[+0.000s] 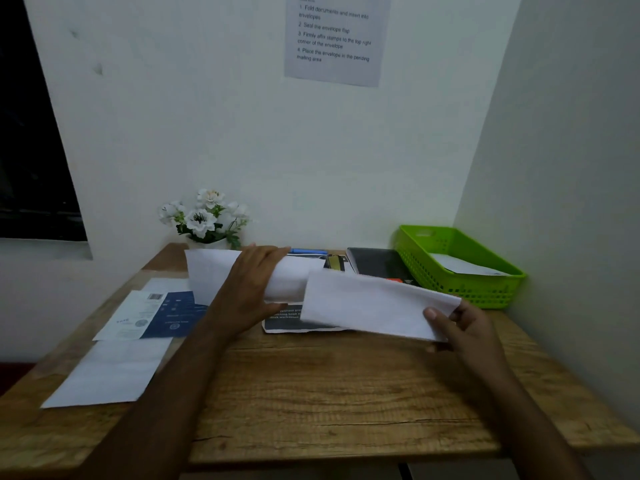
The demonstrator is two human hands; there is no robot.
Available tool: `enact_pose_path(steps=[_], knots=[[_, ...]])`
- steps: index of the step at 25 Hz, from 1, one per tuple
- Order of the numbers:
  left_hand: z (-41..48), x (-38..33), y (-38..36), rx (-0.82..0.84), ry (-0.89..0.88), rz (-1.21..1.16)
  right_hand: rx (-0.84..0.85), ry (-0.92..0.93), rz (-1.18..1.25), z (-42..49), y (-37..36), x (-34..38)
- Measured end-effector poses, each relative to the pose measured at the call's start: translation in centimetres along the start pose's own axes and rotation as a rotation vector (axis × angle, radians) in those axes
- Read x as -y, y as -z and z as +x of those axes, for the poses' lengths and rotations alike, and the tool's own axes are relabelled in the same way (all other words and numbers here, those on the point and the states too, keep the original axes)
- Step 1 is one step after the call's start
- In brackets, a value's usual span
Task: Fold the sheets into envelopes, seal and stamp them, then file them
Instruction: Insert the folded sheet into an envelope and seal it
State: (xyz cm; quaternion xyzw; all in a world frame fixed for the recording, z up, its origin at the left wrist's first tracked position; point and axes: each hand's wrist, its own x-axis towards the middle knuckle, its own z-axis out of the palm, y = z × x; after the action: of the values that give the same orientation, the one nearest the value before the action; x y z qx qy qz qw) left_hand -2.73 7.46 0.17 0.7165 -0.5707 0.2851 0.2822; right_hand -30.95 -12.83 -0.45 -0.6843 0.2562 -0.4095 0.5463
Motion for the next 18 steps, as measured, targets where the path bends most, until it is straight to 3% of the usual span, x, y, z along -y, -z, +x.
enact_pose_path(steps=[8, 18], knots=[[-0.1, -0.2, 0.3, 0.000, 0.029, -0.001, -0.241, 0.124, 0.109, 0.8, 0.1, -1.0], [-0.3, -0.5, 0.5, 0.010, 0.060, 0.147, -0.206, 0.257, -0.004, 0.7, 0.9, -1.6]])
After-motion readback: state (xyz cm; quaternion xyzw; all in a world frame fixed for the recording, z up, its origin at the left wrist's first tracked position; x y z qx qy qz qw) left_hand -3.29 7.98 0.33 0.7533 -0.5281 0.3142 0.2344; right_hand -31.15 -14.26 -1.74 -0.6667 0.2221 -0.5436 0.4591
